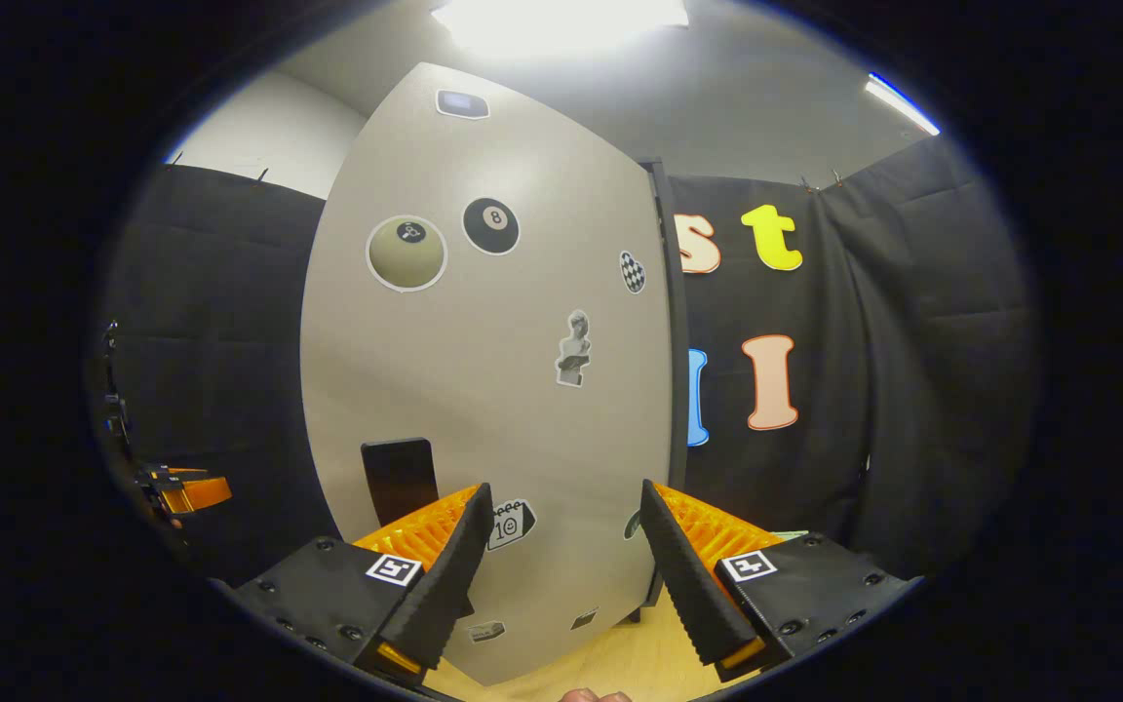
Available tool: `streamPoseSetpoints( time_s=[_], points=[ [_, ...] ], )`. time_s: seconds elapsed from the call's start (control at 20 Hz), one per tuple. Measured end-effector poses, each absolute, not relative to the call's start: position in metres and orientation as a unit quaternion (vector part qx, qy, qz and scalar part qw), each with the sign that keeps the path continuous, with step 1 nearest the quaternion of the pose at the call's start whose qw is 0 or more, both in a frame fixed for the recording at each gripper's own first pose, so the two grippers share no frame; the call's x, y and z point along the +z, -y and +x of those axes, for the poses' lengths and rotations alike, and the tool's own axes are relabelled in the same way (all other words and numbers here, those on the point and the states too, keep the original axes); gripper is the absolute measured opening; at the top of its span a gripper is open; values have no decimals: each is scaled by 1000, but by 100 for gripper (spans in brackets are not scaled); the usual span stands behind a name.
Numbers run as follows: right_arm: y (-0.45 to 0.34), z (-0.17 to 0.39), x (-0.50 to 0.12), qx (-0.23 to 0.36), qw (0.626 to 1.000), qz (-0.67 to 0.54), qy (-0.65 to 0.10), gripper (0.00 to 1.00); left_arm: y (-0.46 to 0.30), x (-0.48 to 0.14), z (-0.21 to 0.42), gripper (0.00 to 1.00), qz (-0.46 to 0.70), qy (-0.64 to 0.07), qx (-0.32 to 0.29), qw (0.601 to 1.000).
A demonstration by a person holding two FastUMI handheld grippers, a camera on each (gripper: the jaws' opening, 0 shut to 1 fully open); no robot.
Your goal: Open the cabinet door with the right hand, grasp the bottle in the cabinet with the left hand and place it on the coaster, then close the cabinet door with the right hand.
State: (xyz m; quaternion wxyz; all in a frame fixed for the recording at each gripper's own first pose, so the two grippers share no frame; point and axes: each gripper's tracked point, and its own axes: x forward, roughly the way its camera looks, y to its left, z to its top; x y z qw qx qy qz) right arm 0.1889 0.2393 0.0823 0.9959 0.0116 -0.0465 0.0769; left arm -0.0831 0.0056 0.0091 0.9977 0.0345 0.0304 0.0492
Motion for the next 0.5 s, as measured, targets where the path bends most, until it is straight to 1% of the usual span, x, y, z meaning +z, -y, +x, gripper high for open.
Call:
streamPoseSetpoints(
  time_s=[0.05,0.1,0.15,0.2,0.25,0.3,0.35,0.5],
  points=[
    [-247,197,81,87,995,16,42,96,-6,8,-81,81,34,-32,50,998],
    [-251,206,79,91,995,19,37,91,-7,7,-80,80,31,-37,52,997],
    [-254,212,78,97,995,22,31,98,-9,7,-79,80,29,-40,56,997],
    [-258,221,79,102,994,24,27,99,-9,7,-78,80,29,-42,60,997],
    [-264,229,81,110,993,23,26,99,-10,5,-78,81,31,-43,65,996],
    [-268,236,83,115,993,19,26,98,-11,5,-76,80,34,-43,69,996],
    [-270,242,84,118,992,18,26,98,-11,4,-76,82,36,-43,73,996],
    [-264,261,80,115,993,25,19,98,-12,2,-79,81,46,-42,78,995]
  ],
)
